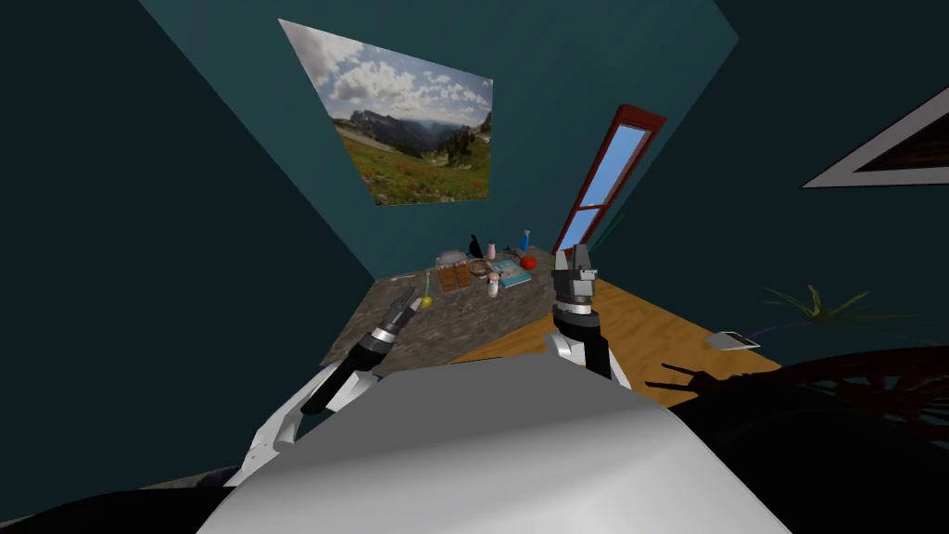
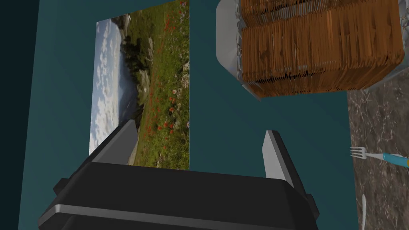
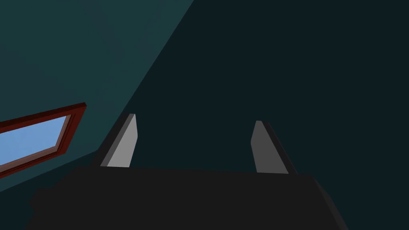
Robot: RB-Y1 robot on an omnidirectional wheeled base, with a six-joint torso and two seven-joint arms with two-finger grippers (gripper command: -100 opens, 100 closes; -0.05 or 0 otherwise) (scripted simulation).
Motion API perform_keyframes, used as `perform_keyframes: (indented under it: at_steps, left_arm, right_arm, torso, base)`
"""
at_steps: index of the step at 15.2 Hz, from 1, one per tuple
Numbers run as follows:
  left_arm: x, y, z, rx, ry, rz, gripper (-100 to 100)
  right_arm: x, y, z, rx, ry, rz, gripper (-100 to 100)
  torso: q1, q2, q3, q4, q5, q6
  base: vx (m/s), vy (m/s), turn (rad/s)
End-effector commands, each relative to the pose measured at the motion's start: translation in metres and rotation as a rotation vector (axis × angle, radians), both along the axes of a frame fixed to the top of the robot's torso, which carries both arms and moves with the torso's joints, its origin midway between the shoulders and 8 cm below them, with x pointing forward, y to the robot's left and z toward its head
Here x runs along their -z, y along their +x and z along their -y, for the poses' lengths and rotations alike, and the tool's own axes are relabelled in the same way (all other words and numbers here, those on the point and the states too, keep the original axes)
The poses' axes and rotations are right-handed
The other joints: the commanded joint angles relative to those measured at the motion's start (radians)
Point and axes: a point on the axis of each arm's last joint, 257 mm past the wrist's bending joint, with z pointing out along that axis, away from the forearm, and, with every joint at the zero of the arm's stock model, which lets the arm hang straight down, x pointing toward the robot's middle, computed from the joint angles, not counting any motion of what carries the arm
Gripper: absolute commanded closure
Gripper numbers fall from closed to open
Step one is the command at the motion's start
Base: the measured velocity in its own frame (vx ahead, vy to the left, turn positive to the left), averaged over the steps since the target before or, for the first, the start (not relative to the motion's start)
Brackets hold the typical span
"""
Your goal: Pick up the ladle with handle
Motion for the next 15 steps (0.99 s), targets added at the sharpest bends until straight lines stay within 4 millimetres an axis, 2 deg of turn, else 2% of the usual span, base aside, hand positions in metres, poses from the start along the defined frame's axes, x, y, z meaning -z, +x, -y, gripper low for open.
perform_keyframes:
  at_steps: [1, 2, 4, 5, 7, 8, 10, 11, 13, 14, 15]
  left_arm:
    - [0.007, -0.001, -0.003, 0.013, 0.024, -0.027, -100]
    - [0.025, 0.0, -0.008, 0.01, 0.024, -0.091, -100]
    - [0.027, -0.001, -0.009, 0.026, 0.056, -0.097, -100]
    - [0.045, -0.001, -0.015, 0.019, 0.053, -0.16, -100]
    - [0.047, -0.002, -0.016, 0.035, 0.089, -0.167, -100]
    - [0.066, -0.003, -0.024, 0.027, 0.091, -0.231, -100]
    - [0.067, -0.004, -0.025, 0.041, 0.124, -0.237, -100]
    - [0.085, -0.006, -0.034, 0.031, 0.129, -0.301, -100]
    - [0.086, -0.007, -0.037, 0.043, 0.161, -0.306, -100]
    - [0.104, -0.01, -0.047, 0.03, 0.166, -0.37, -100]
    - [0.104, -0.01, -0.049, 0.037, 0.186, -0.373, -100]
  right_arm:
    - [0.0, 0.0, 0.0, 0.0, 0.0, 0.0, 0]
    - [0.0, 0.0, 0.0, 0.0, 0.0, 0.0, 0]
    - [0.0, 0.0, 0.0, 0.0, 0.0, 0.0, 0]
    - [0.0, 0.0, 0.0, 0.0, 0.0, 0.0, 0]
    - [0.0, 0.0, 0.0, 0.0, 0.0, 0.0, 0]
    - [0.0, 0.0, 0.0, 0.0, 0.0, 0.0, 0]
    - [0.0, 0.0, 0.0, 0.0, 0.0, 0.0, 0]
    - [0.0, 0.0, 0.0, 0.0, 0.0, 0.0, 0]
    - [0.0, 0.0, 0.0, 0.0, 0.0, 0.0, 0]
    - [0.0, 0.0, 0.0, 0.0, 0.0, 0.0, 0]
    - [0.0, 0.0, 0.0, 0.0, 0.0, 0.0, 0]
  torso:
    - [0.0, 0.0, 0.0, 0.0, 0.0, 0.0]
    - [0.0, 0.0, 0.0, 0.0, 0.0, -0.001]
    - [0.0, 0.0, 0.0, 0.0, 0.0, 0.0]
    - [0.0, 0.0, 0.0, 0.0, 0.0, 0.0]
    - [0.0, 0.0, 0.0, 0.0, 0.0, 0.0]
    - [0.0, 0.0, 0.0, 0.0, 0.0, -0.001]
    - [0.0, 0.0, 0.0, 0.0, 0.0, 0.0]
    - [0.0, 0.0, 0.0, 0.0, 0.0, 0.0]
    - [0.0, 0.0, 0.0, 0.0, 0.0, 0.0]
    - [0.0, 0.0, 0.0, 0.0, 0.0, 0.0]
    - [0.0, 0.0, 0.0, 0.0, 0.0, 0.0]
  base:
    - [-0.004, 0.012, -0.075]
    - [-0.005, 0.009, -0.144]
    - [-0.006, 0.012, -0.16]
    - [-0.005, 0.011, -0.204]
    - [-0.005, 0.012, -0.144]
    - [-0.007, 0.008, -0.164]
    - [-0.007, 0.01, -0.148]
    - [-0.005, 0.009, -0.208]
    - [-0.006, 0.011, -0.146]
    - [-0.006, 0.006, -0.194]
    - [-0.007, 0.007, -0.225]
